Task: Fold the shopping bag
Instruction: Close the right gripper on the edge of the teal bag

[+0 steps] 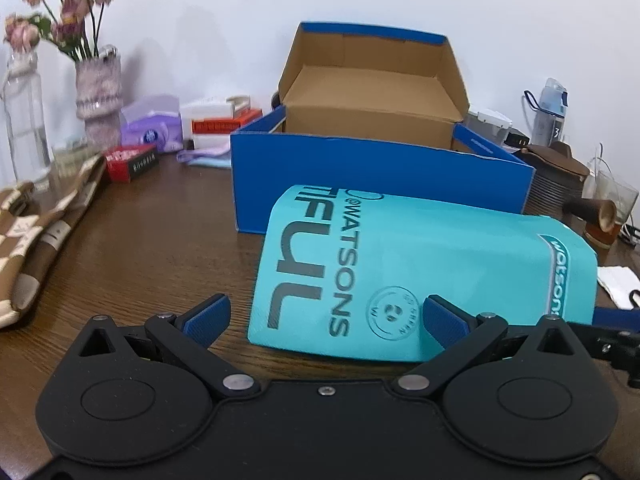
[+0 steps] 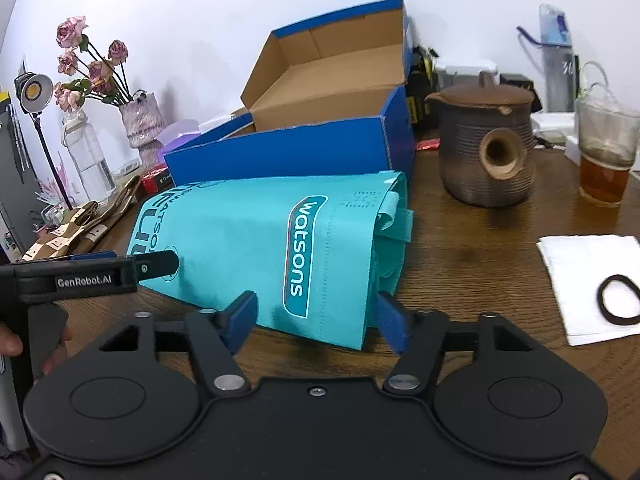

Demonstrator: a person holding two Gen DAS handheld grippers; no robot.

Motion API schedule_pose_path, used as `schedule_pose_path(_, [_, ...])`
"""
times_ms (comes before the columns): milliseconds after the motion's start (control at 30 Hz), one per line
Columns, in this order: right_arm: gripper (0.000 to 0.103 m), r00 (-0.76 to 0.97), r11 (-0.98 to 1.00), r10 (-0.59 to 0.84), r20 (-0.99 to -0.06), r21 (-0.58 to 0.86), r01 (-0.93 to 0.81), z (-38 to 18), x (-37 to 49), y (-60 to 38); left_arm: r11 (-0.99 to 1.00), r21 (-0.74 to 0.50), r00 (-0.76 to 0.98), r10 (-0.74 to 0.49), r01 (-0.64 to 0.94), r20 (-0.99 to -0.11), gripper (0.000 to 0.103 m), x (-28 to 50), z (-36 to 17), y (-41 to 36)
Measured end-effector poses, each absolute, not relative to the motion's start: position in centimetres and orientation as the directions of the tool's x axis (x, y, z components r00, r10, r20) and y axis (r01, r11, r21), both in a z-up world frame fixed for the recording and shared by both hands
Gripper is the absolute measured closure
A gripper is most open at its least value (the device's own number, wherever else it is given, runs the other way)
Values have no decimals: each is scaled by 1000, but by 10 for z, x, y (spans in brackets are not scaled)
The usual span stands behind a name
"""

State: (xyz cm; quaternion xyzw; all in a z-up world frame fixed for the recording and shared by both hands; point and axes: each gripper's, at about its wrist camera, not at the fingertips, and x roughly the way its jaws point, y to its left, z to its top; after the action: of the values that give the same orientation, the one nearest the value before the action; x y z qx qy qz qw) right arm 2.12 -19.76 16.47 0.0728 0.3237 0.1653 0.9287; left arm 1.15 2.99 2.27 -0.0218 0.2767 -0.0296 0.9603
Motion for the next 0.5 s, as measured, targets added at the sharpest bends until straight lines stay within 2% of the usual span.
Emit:
schedule_pose_path(33, [48,731,933,358,-581,247,-261,163,24,-197,997,-55,844,-69,47,-532,9,13,22,30])
schedule_pose_path(67, [56,729,933,359,-583,250,-260,162,26,-197,998,-49,842,-67,48,-536,19,14,22,30])
schedule_pose_path(100, [57,726,933,359,-586,253,-256,161,28,-198,999,-30,840,-53,44,-541,28,14,22,30])
schedule_pose_path(133, [64,727,935,352,-589,254,-247,160,29,-199,999,-13,841,-37,36,-539,34,14,21,30])
schedule_pose_path(167, [73,731,938,343,-589,252,-237,159,29,-199,999,-13,840,-34,32,-542,46,14,21,32])
schedule_pose_path(200, [76,736,942,333,-590,249,-226,159,30,-200,1000,-12,839,-31,29,-544,59,15,20,33])
schedule_pose_path(267, [85,742,945,319,-589,254,-204,157,30,-206,1000,-11,836,-24,22,-548,71,15,20,36])
schedule_pose_path(367, [91,744,942,325,-585,272,-197,157,30,-211,1000,-9,833,-15,12,-554,79,15,20,41])
schedule_pose_path(500, [92,745,939,331,-580,282,-198,159,25,-216,1000,9,836,-18,27,-549,80,7,26,37])
